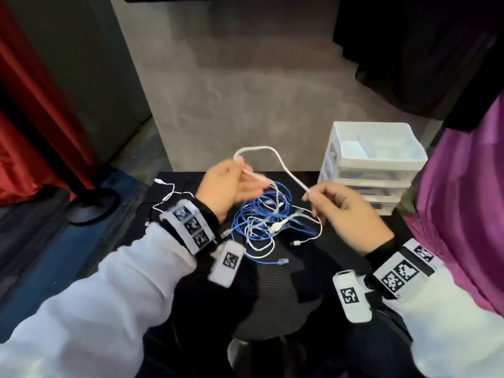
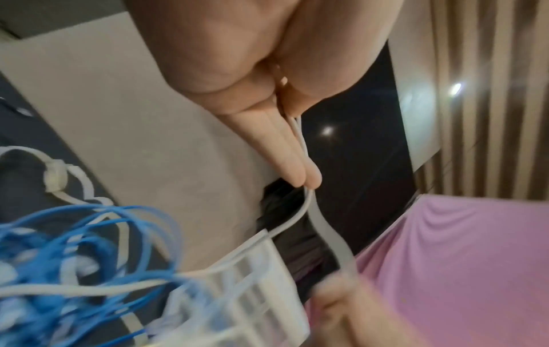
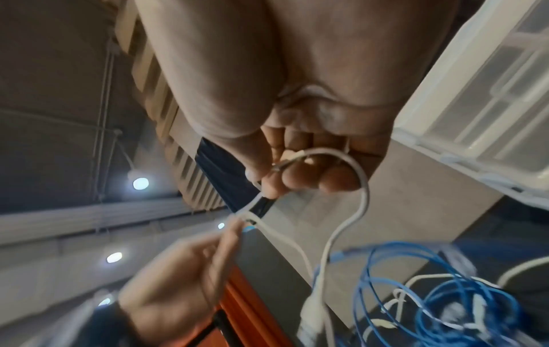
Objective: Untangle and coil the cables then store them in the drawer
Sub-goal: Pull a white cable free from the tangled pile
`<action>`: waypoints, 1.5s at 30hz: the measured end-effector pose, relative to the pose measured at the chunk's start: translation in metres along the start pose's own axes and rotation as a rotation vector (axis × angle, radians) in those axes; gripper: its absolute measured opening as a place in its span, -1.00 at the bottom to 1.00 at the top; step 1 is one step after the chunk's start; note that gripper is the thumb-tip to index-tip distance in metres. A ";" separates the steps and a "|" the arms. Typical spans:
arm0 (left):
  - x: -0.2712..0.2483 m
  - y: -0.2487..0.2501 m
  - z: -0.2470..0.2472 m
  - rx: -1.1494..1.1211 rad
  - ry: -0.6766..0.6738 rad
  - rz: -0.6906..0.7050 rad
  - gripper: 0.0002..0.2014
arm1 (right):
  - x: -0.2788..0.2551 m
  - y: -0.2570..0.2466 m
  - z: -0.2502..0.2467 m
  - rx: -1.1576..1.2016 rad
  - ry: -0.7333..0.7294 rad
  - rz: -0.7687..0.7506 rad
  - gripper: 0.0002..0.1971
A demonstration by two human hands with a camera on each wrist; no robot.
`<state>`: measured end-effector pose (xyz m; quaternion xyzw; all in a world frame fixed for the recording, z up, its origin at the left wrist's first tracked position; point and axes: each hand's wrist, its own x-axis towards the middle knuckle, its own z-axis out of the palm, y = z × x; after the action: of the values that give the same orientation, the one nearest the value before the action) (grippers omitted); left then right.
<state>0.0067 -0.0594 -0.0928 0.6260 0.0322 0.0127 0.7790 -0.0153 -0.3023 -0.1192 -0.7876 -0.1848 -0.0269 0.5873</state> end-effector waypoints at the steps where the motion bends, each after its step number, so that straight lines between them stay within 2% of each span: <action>1: -0.003 0.019 0.004 -0.070 -0.001 0.039 -0.68 | -0.001 0.004 0.004 0.006 -0.037 0.020 -0.86; 5: -0.021 0.058 0.024 -0.162 -0.145 0.089 -0.68 | -0.003 0.008 0.014 0.194 -0.199 0.082 -0.49; 6: -0.025 0.057 0.029 -0.150 -0.176 0.096 -0.68 | -0.003 0.006 0.017 0.207 -0.264 0.099 -0.49; 8: -0.031 0.054 0.034 -0.131 -0.203 0.106 -0.67 | -0.001 0.003 0.025 0.180 -0.342 0.120 -0.67; 10: -0.031 0.049 0.033 -0.177 -0.194 0.103 -0.67 | 0.003 0.004 0.032 0.138 -0.322 0.124 -0.80; 12: -0.030 0.036 0.028 -0.177 -0.148 0.099 -0.62 | 0.006 0.002 0.034 0.133 -0.245 0.110 -0.77; 14: -0.031 0.008 0.021 0.069 -0.101 0.170 -0.62 | 0.009 -0.008 0.032 0.174 -0.179 0.064 -0.75; 16: -0.040 -0.030 0.017 0.311 -0.211 0.185 -0.71 | 0.011 -0.023 0.027 0.179 -0.139 0.001 -0.75; 17: -0.047 -0.046 0.018 0.329 -0.277 0.133 -0.73 | 0.013 -0.031 0.025 0.162 -0.130 -0.029 -0.75; 19: -0.056 -0.058 0.021 0.255 -0.320 0.089 -0.69 | 0.018 -0.040 0.026 0.050 -0.128 -0.082 -0.76; 21: -0.056 -0.054 0.025 0.233 -0.305 0.122 -0.80 | 0.023 -0.041 0.027 -0.089 -0.145 -0.142 -0.79; 22: -0.054 -0.048 0.027 0.264 -0.293 0.148 -0.91 | 0.025 -0.039 0.028 -0.076 -0.160 -0.159 -0.81; 23: -0.054 -0.039 0.029 0.281 -0.271 0.168 -0.88 | 0.026 -0.037 0.030 -0.021 -0.165 -0.159 -0.81; 25: -0.049 -0.025 0.027 0.205 -0.237 0.163 -0.76 | 0.026 -0.033 0.035 0.106 -0.148 -0.122 -0.78; 28: -0.043 -0.012 0.020 -0.029 -0.259 0.018 -0.70 | 0.026 -0.026 0.049 0.254 -0.119 -0.039 -0.74; 32: -0.046 -0.026 0.019 -0.003 -0.220 -0.152 -0.64 | 0.026 -0.020 0.067 0.327 -0.073 0.044 -0.75; 34: -0.045 -0.035 0.018 -0.004 -0.201 -0.164 -0.56 | 0.024 -0.018 0.074 0.416 -0.099 0.108 -0.74; 37: -0.042 -0.039 0.011 0.019 -0.194 -0.108 -0.60 | 0.021 -0.016 0.078 0.463 -0.118 0.129 -0.72; 39: -0.037 -0.037 0.009 -0.013 -0.103 -0.047 -0.63 | 0.019 -0.005 0.078 0.316 -0.173 0.106 -0.69; 41: -0.028 -0.034 0.006 -0.075 0.015 0.020 -0.64 | 0.012 0.010 0.082 0.087 -0.325 0.140 -0.62; 43: -0.016 -0.026 -0.001 -0.175 0.103 0.029 -0.63 | 0.000 0.035 0.089 -0.207 -0.504 0.137 -0.45; 44: -0.011 -0.019 -0.006 -0.205 0.128 0.031 -0.63 | -0.006 0.051 0.092 -0.335 -0.552 0.119 -0.48; 45: -0.005 -0.012 -0.014 -0.215 0.148 0.045 -0.63 | -0.012 0.067 0.094 -0.425 -0.555 0.091 -0.61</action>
<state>0.0007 -0.0487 -0.1071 0.5370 0.0740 0.0795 0.8366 -0.0209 -0.2334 -0.2123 -0.8769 -0.2923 0.1768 0.3382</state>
